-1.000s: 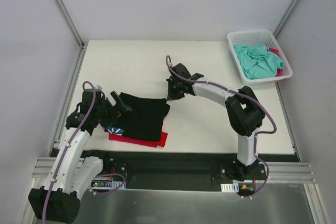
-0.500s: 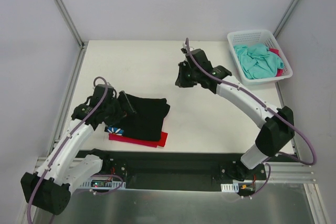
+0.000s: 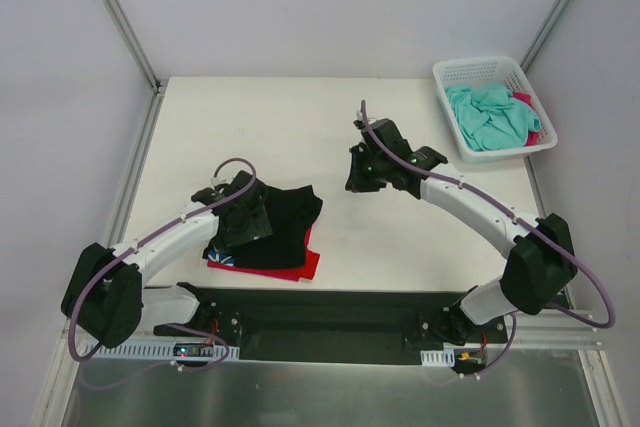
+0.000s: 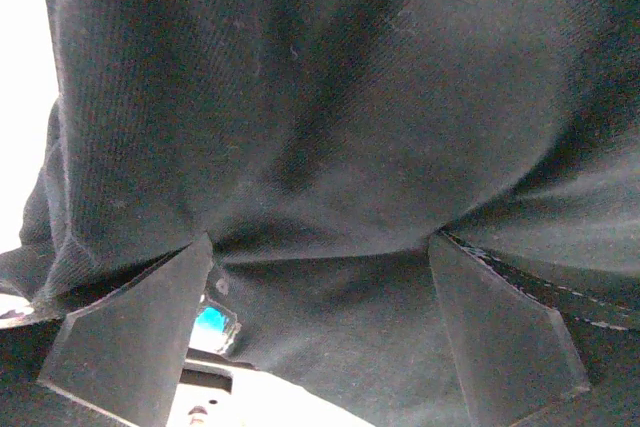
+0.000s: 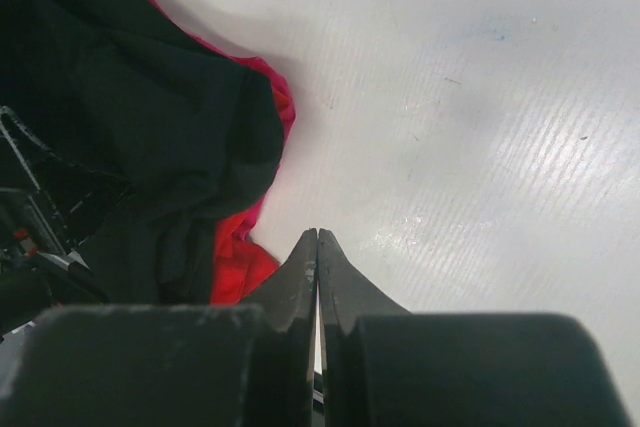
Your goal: Fold and stack the t-shirts
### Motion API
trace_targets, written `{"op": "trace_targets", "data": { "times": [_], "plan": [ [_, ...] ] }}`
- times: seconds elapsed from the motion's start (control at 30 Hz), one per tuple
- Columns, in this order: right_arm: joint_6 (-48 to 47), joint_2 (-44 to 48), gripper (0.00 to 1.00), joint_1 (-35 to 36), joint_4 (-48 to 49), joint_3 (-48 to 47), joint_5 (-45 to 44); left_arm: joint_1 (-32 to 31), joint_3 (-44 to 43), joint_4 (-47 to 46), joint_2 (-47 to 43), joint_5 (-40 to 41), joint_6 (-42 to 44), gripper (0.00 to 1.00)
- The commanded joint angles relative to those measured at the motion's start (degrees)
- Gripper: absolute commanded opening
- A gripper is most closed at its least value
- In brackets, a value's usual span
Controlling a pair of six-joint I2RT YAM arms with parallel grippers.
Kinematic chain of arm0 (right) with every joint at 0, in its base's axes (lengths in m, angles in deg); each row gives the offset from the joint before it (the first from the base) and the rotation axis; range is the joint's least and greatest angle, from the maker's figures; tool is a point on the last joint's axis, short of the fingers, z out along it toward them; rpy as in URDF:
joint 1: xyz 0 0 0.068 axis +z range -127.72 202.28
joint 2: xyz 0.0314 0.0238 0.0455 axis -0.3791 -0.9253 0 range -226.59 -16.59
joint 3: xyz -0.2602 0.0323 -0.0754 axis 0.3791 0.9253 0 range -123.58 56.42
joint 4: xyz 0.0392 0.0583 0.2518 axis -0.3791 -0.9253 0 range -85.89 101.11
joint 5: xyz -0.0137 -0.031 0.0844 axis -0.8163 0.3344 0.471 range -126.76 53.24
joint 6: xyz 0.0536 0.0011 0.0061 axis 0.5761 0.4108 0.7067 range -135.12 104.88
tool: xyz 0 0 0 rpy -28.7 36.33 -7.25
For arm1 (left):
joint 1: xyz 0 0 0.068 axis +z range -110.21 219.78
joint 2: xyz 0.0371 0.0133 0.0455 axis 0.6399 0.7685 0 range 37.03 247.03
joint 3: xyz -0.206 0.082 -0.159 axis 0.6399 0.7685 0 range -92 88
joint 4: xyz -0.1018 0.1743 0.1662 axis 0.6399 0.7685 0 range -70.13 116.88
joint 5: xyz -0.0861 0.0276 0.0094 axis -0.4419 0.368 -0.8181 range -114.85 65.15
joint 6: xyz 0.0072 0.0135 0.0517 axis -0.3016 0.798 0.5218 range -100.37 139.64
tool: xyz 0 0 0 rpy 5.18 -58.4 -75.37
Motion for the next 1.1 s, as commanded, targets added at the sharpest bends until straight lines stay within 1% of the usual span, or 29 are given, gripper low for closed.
{"op": "trace_targets", "data": {
  "times": [0.0, 0.2, 0.3, 0.33, 0.43, 0.47, 0.5, 0.53, 0.57, 0.63, 0.67, 0.7, 0.73, 0.83, 0.9, 0.97, 1.0, 1.03, 1.07],
  "plan": [
    [0.5, 3.6, 0.01, 0.0, 0.9, 0.1, 1.1, -1.5, 3.1, -2.4, 5.6, 1.8, -4.9, 0.92],
    [-0.8, 3.5, 0.01, 0.1, -1.2, -2.0, 1.7, -2.0, -2.3, -1.3, 5.9, 2.6, -3.1, 0.92],
    [-1.0, 3.9, 0.01, 0.2, -1.8, -2.1, 2.1, -2.0, -6.5, 3.2, 4.7, 3.4, -2.5, 0.92],
    [-1.0, 4.0, 0.01, 0.2, -2.3, -2.1, 2.1, -2.1, -7.5, 6.0, 4.0, 4.3, -2.4, 0.92],
    [-0.9, 3.8, 0.01, 0.7, -3.3, -2.1, 2.1, -2.1, -12.6, 12.3, 0.6, 7.3, -1.4, 0.94],
    [-0.7, 3.6, 0.01, 0.9, -3.4, -2.1, 1.9, -2.0, -15.7, 14.1, -0.2, 8.1, -1.1, 0.94],
    [-0.3, 3.5, 0.04, 1.6, -3.6, -1.7, 1.3, -2.1, -17.3, 15.6, -1.0, 8.8, -0.5, 0.94],
    [0.0, 3.4, 0.12, 2.0, -3.9, -1.4, 0.8, -2.1, -18.8, 17.0, -1.3, 9.7, -0.2, 0.95],
    [0.7, 2.9, 0.38, 2.3, -4.1, -1.2, 0.3, -2.0, -21.4, 19.5, -1.5, 11.0, -0.1, 0.95],
    [1.2, 2.6, 0.41, 3.7, -4.3, 0.0, -0.5, -2.0, -22.9, 20.8, -2.0, 11.7, 0.5, 0.96],
    [1.7, 2.4, 0.50, 4.0, -4.3, 0.7, -0.7, -2.0, -23.3, 21.0, -2.3, 11.5, 0.6, 0.96],
    [2.5, 2.4, 0.57, 4.7, -4.6, 1.1, -1.5, -2.0, -23.3, 21.1, -2.5, 11.3, 0.8, 0.96],
    [2.8, 2.5, 0.60, 5.2, -4.7, 2.6, -1.9, -2.0, -23.2, 21.1, -2.5, 11.2, 0.9, 0.96],
    [4.4, 3.7, 0.62, 6.9, -4.3, 5.0, -2.6, -2.0, -21.8, 20.5, -1.7, 11.6, 0.8, 0.97],
    [5.7, 5.3, 0.61, 8.9, -4.2, 6.5, -3.1, -2.0, -20.5, 18.8, -0.4, 12.4, 1.0, 0.97],
    [6.5, 6.3, 0.49, 11.6, -4.2, 6.6, -4.8, -1.8, -19.9, 17.2, 0.5, 12.5, 1.7, 0.98],
    [6.8, 6.7, 0.40, 12.5, -4.6, 6.4, -5.7, -1.1, -20.1, 16.6, 1.8, 11.4, 2.1, 0.98],
    [7.4, 7.7, 0.12, 13.4, -4.9, 5.9, -6.5, -0.8, -20.3, 15.3, 2.5, 11.1, 2.4, 0.98],
    [7.7, 7.9, 0.01, 15.1, -5.6, 4.9, -7.3, -0.5, -21.1, 14.8, 3.2, 11.0, 2.9, 0.98]
  ]
}}
